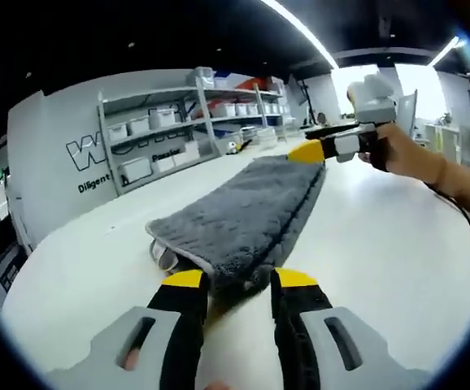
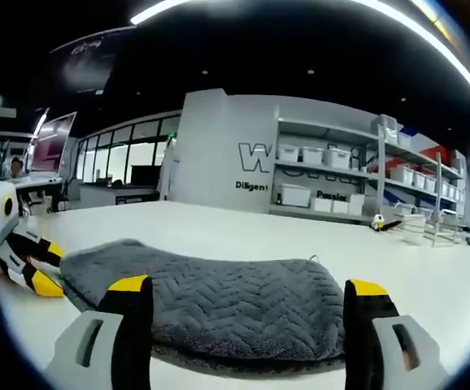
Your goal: Open the folded towel by lifting each exposed corner and separating the folded layers until the towel lies flat within the target outline without major curled edges
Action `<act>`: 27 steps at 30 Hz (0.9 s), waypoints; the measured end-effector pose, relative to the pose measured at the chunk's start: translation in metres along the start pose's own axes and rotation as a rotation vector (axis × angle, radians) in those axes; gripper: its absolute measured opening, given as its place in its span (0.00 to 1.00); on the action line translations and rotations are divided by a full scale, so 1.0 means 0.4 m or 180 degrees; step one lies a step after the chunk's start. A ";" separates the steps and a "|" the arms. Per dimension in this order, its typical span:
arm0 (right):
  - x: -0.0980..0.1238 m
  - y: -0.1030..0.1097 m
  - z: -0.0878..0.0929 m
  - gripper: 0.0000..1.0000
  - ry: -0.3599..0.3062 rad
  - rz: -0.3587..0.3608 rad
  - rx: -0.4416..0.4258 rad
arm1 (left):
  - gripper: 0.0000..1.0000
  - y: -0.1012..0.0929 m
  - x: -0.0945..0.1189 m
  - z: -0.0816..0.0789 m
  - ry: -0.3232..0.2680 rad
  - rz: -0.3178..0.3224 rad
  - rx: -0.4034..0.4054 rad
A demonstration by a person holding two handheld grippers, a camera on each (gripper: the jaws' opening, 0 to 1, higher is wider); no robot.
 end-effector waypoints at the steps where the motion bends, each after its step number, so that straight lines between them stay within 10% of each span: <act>1: 0.002 0.001 0.000 0.99 -0.0001 -0.0001 -0.0001 | 0.29 -0.002 0.000 0.000 0.0000 0.0002 -0.0005; 27: 0.077 0.037 0.024 0.99 0.0032 -0.0015 -0.0004 | 0.11 0.005 -0.007 -0.003 0.0029 -0.0041 -0.0220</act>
Point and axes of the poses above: the point that each gripper's makers call its tool centre point, and the gripper's own axes: x roughly backward along the fingers, y roughly to its left, z roughly out of its underside, the point moved 2 cm from there along x, roughly backward along the fingers
